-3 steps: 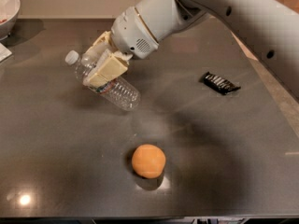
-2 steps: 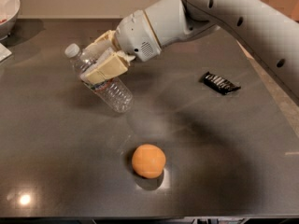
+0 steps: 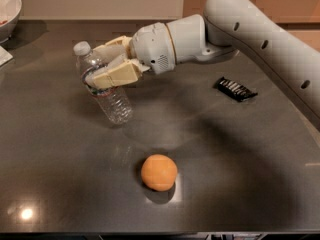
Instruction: Place water bottle upright
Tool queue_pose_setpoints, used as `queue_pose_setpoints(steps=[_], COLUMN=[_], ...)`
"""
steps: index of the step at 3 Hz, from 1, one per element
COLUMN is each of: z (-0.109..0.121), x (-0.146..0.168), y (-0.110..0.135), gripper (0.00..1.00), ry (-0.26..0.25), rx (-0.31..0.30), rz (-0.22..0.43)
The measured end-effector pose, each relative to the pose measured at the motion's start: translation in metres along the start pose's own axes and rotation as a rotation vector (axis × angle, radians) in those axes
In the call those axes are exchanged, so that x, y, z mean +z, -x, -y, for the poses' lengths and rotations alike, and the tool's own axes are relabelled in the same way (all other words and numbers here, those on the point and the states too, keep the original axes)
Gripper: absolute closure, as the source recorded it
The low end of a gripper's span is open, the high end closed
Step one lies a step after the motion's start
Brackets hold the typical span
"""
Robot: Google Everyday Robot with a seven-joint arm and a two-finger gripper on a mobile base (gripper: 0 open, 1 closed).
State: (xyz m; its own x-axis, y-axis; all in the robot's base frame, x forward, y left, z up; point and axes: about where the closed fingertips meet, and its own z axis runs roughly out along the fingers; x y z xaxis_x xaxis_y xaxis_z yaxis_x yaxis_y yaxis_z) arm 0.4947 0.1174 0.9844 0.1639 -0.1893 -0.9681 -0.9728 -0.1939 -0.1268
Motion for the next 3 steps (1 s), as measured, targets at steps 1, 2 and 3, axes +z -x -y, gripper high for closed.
queue_pose_setpoints(steps=[1, 2, 3], z=[-0.002, -0.005, -0.007], x=[0.003, 0.005, 0.004], y=[-0.003, -0.009, -0.014], gripper=[1.00, 1.00, 1.00], ry=[0.010, 0.028, 0.031], rx=[0.011, 0.026, 0.030], rz=[0.067, 0.124, 0.179])
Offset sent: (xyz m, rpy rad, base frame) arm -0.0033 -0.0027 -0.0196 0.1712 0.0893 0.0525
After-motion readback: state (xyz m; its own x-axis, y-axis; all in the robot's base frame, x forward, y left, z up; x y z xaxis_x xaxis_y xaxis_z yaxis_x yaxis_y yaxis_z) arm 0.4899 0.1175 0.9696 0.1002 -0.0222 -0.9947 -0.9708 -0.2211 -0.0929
